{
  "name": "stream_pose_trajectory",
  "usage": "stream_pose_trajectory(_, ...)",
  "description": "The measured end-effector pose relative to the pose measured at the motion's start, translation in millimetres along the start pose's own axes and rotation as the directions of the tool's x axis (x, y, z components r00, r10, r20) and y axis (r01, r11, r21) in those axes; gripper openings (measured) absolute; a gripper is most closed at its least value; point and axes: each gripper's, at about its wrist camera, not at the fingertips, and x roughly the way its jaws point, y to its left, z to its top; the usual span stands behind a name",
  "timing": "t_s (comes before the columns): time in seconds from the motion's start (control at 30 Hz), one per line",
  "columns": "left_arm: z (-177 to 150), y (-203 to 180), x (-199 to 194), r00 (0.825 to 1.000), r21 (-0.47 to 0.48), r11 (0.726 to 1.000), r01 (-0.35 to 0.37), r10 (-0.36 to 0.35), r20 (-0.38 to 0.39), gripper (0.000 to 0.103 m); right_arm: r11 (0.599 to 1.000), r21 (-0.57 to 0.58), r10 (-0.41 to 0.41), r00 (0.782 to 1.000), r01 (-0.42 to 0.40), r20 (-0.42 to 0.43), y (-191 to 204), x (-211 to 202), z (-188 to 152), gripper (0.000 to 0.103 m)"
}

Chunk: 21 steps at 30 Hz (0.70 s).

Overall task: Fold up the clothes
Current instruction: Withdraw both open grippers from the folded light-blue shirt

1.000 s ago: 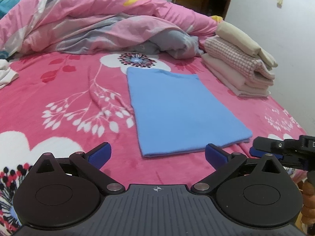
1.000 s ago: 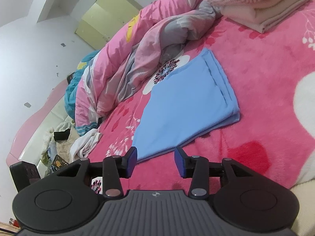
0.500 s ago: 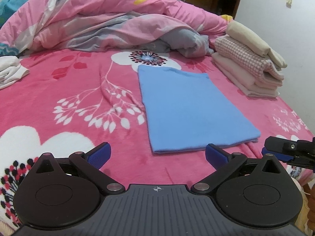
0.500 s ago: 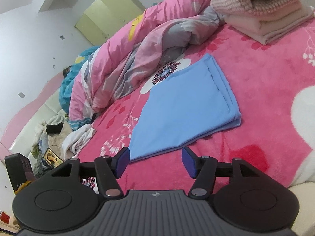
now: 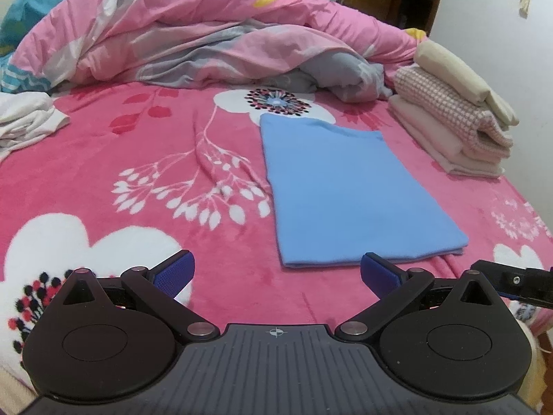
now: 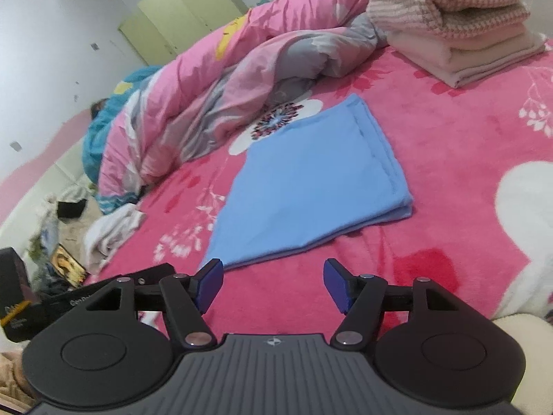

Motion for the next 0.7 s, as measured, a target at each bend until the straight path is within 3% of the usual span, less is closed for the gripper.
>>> stream_pose_trajectory(0.2,2,2,5,0.999,-0.009,0.999,-0.044,0.044,-0.020,0.103,0.994,-0.061,-0.085,0.996,0.086,0.024,7,3,1,0.075)
stream_pose_trajectory(0.3,3,4,8,0.997,-0.017,0.997,-0.070,0.069,-0.033,0.103,0.983,-0.106,-0.147,0.988,0.152,0.054,12,5,1,0.087)
stream_pose_trajectory(0.33,3,5,9,0.996,-0.018,0.997,-0.076,0.076,-0.037,0.103,0.977,-0.120,-0.167,0.984,0.174,0.064,14,6,1,0.096)
stream_pose_trajectory(0.4,3,7,12,0.995,-0.023,0.996,-0.087,0.086,-0.048,0.103,0.962,-0.167,-0.204,0.976,0.215,0.080,19,10,-2,0.100)
stream_pose_trajectory(0.53,3,9,17,0.992,-0.033,0.994,-0.106,0.103,-0.071,0.103,0.911,-0.282,-0.287,0.953,0.302,0.094,31,25,-10,0.103)
stream_pose_trajectory(0.7,2,12,21,0.989,-0.038,0.991,-0.126,0.122,-0.087,0.103,0.814,-0.391,-0.428,0.899,0.430,0.098,43,52,-24,0.103)
